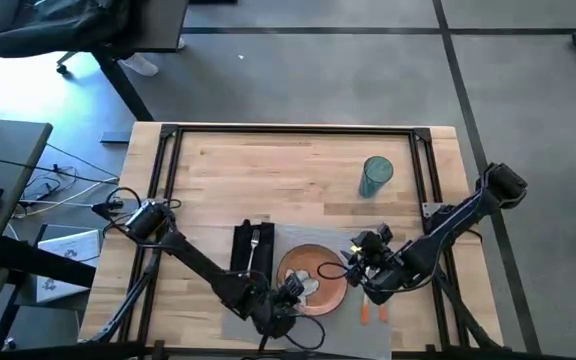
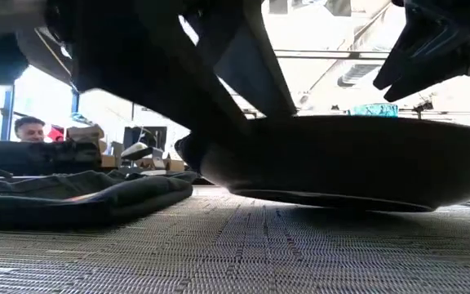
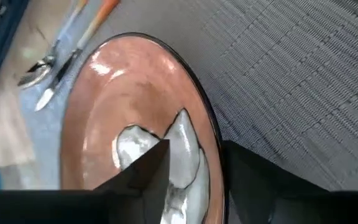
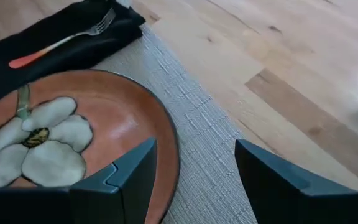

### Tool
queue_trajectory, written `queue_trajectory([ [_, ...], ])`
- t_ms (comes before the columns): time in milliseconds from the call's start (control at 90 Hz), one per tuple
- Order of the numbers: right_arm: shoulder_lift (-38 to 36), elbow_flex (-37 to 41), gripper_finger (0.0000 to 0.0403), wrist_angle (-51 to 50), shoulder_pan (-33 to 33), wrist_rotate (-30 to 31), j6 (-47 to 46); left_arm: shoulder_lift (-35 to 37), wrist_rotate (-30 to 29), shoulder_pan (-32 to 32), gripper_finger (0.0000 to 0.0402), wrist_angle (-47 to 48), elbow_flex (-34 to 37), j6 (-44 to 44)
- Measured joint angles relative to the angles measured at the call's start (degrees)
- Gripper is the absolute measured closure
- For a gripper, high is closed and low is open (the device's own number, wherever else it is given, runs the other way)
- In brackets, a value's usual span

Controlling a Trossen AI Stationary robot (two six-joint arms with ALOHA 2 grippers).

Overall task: Set table place
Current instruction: Put the orange patterned plate in between the orange table knife and the black table napkin on the gray tablemat, then adjust the gray tablemat

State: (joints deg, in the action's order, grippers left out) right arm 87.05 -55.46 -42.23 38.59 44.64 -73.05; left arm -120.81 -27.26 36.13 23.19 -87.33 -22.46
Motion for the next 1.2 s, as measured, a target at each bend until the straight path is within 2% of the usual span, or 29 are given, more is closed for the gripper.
queue_trajectory([
  [122,0.0,0.0,0.0201,-0.6,-0.8,-0.4,0.0,0.0,-2.9,0.9,0.026,4.2,-2.1,3.0],
  [467,0.0,0.0,0.0201,-0.3,-2.9,-0.9,1.5,0.1,-1.3,2.2,0.0259,8.4,-2.2,11.0],
  [567,0.0,0.0,0.0201,-0.3,-4.4,-5.0,1.5,0.6,0.1,3.0,0.0259,15.0,-2.2,18.8],
  [689,1.8,0.0,0.0201,-0.2,-7.0,-11.7,2.9,1.1,5.3,4.4,0.0259,26.4,-2.1,33.4],
  [756,3.2,0.0,0.0203,-0.4,-9.0,-16.3,4.6,2.1,6.1,5.8,0.0259,29.5,-0.1,41.3],
  [889,6.2,0.0,0.0213,-1.1,-12.5,-23.7,8.2,5.1,8.7,9.4,0.0259,27.5,5.2,51.9],
  [1011,6.7,0.0,0.0225,-2.9,-14.4,-25.5,8.4,6.5,11.3,12.2,0.0259,22.7,9.3,58.5],
  [1200,6.9,0.1,0.0236,-3.7,-15.9,-27.6,7.5,6.9,11.8,13.9,0.0259,11.1,15.1,62.3],
])
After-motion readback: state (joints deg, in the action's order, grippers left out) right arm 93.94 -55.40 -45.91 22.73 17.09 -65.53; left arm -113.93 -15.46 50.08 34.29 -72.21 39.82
